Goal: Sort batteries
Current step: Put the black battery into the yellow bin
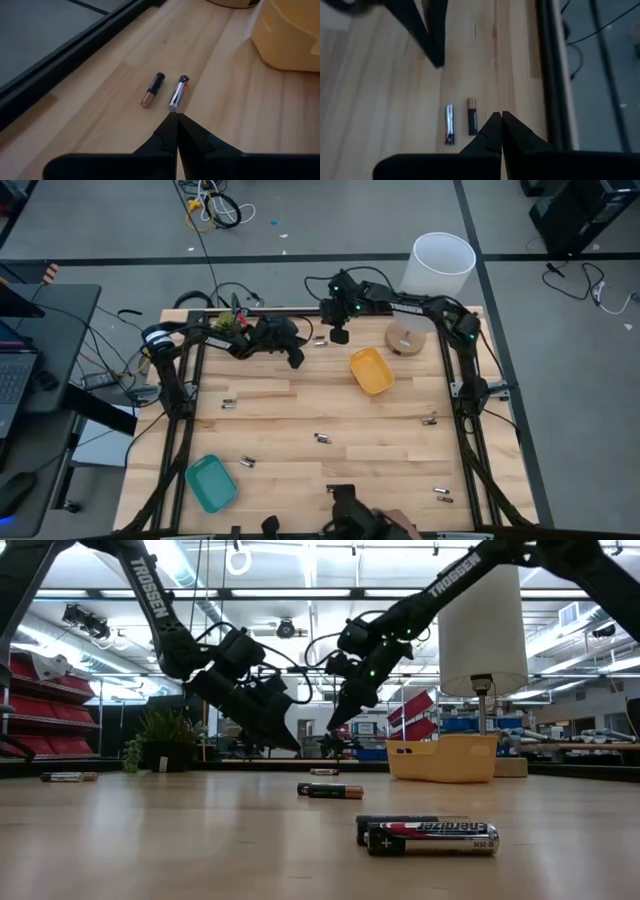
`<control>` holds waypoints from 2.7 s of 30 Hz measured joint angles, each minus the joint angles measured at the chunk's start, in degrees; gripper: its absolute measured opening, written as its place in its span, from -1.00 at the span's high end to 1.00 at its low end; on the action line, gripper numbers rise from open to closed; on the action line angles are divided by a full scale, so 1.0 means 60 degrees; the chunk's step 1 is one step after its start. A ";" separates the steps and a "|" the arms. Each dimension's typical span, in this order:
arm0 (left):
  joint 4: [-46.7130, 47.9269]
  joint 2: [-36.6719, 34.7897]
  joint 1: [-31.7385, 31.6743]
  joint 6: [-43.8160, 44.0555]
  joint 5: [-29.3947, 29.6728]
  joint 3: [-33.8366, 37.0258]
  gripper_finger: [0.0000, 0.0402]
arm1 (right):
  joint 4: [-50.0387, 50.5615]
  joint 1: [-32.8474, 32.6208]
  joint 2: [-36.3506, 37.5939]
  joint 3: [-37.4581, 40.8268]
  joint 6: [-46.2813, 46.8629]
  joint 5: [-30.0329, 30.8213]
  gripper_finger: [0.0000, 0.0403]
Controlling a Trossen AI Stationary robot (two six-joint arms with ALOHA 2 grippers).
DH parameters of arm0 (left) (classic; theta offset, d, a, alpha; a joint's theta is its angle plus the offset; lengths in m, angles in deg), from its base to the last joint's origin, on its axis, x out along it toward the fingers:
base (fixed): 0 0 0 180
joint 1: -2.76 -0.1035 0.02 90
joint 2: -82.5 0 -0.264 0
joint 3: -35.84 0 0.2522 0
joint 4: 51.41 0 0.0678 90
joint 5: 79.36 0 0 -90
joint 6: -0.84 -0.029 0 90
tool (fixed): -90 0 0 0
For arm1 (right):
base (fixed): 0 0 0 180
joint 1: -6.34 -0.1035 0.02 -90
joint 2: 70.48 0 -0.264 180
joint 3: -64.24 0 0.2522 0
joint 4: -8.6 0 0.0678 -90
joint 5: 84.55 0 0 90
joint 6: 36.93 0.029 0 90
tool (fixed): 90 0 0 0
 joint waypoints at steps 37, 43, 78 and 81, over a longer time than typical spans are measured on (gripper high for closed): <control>-0.0265 0.0102 0.0264 0.0368 0.0612 -0.0040 0.92 | 0.1076 -0.0224 -0.1805 -0.1185 -0.1200 0.0180 0.49; -0.0384 0.0102 0.0275 0.0372 0.0612 -0.0040 0.92 | 0.1163 -0.0224 -0.1805 -0.1182 -0.1402 -0.0151 0.67; -0.0764 0.1084 0.0267 0.0869 0.0619 -0.0821 0.92 | 0.3197 -0.0177 -0.1278 -0.1157 -0.0157 0.0371 0.72; -0.0358 0.1120 0.0134 0.1185 0.0724 -0.1074 0.92 | 0.3215 -0.0177 -0.1102 -0.1168 -0.0125 0.0419 0.71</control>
